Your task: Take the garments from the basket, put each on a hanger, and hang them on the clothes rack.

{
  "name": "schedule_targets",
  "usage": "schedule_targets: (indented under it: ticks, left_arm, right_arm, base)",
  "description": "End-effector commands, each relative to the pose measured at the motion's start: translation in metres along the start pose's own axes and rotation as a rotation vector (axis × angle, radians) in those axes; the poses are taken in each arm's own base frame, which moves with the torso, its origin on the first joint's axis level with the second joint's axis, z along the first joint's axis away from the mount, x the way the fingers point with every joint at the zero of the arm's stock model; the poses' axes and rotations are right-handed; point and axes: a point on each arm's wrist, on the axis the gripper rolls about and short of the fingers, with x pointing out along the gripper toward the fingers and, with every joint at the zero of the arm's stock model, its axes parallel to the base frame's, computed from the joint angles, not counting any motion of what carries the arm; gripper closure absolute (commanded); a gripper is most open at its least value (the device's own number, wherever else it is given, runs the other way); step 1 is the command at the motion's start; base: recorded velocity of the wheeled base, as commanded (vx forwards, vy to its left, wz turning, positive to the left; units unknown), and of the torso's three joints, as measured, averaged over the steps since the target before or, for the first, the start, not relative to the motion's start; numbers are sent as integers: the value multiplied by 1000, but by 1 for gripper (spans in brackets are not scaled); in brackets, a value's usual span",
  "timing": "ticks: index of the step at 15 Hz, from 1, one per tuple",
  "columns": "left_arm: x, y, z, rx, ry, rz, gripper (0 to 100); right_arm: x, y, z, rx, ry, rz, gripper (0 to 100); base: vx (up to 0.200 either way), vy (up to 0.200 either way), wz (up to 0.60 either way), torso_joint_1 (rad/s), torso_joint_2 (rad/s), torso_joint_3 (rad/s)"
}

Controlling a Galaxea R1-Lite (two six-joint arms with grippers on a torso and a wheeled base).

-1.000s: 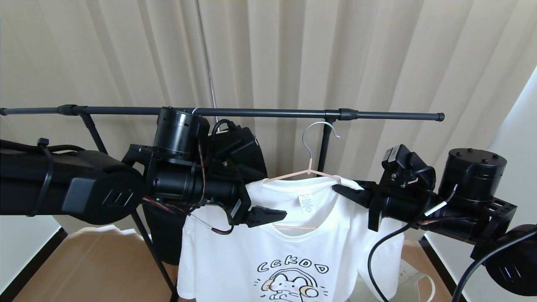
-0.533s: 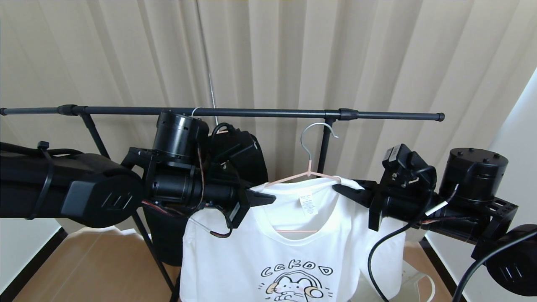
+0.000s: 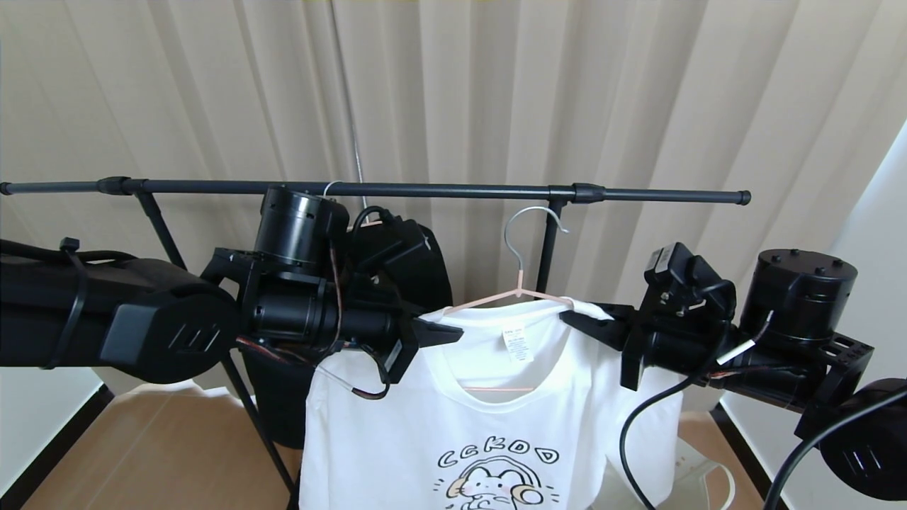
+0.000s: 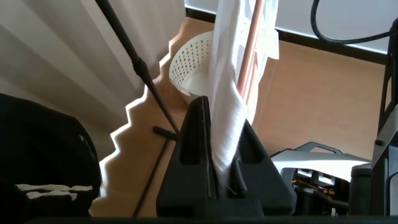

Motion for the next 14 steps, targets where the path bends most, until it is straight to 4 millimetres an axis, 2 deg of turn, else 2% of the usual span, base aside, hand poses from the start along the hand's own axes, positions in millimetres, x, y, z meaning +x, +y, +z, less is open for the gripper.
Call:
schedule_targets:
  ticks: [1,9,14]
  left_arm:
    - [-1,0,1,2,-2,3,100]
    - [-12,8,-7,5,-42,65,100]
    - [-39,-4,-21,41,-92,132,100]
  right_arm:
    - [-1,0,0,-1,-1,0,0]
    - [-3,1,-3,-37,9,1,0]
    - [-10,-15,-3,-50,5,-57,0]
  base:
    - [0,0,0,0,0,0]
    - [0,0,0,0,0,0]
    - [0,0,0,0,0,0]
